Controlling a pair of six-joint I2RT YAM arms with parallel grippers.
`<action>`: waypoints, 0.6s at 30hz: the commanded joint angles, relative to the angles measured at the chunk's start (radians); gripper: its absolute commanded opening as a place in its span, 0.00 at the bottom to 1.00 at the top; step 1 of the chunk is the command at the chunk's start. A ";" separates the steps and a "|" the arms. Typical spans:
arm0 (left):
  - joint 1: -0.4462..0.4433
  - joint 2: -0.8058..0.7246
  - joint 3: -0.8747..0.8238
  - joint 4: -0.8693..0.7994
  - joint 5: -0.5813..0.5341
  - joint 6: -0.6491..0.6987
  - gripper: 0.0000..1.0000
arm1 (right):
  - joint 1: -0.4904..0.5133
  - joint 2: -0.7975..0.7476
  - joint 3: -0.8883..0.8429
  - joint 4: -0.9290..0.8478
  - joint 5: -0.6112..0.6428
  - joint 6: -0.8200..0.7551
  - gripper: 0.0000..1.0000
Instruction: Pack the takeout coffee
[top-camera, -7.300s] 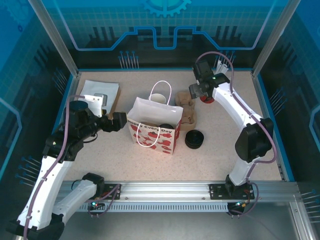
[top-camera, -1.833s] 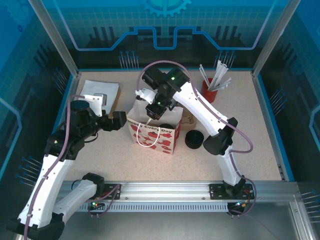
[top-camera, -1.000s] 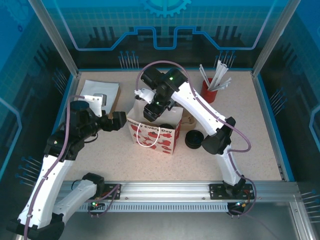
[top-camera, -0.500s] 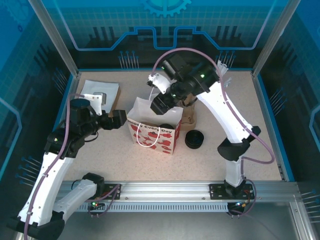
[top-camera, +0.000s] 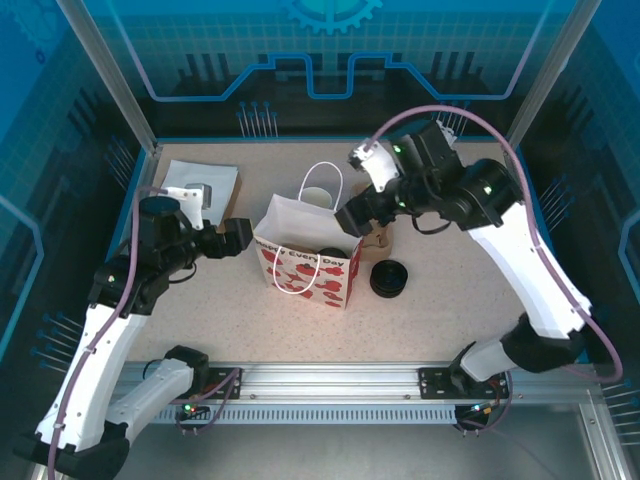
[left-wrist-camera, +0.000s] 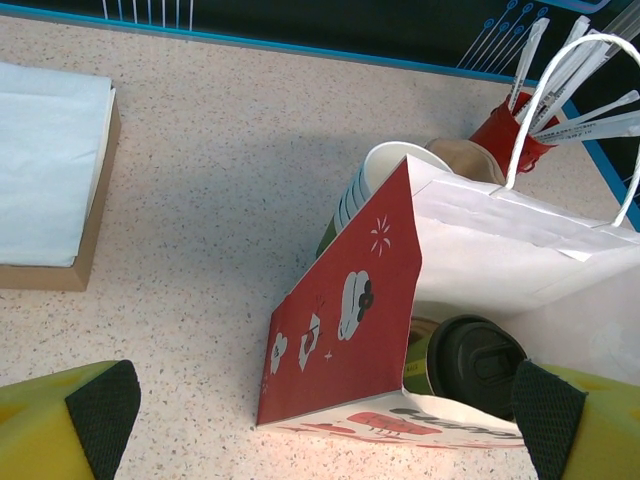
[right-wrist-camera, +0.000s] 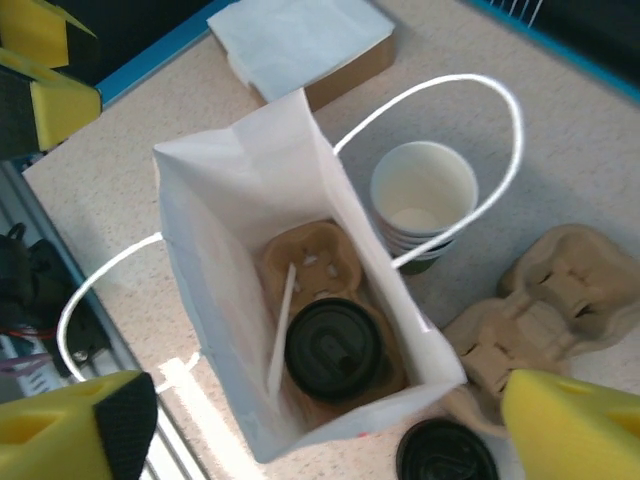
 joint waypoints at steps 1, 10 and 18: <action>0.006 0.011 0.039 -0.023 -0.017 -0.005 0.99 | -0.035 -0.108 -0.114 0.147 0.039 0.017 0.99; 0.008 0.040 0.064 -0.042 -0.037 -0.002 0.99 | -0.159 -0.395 -0.466 0.338 0.051 0.069 1.00; 0.038 0.096 0.130 -0.089 -0.063 0.043 0.99 | -0.243 -0.528 -0.670 0.451 0.084 0.156 1.00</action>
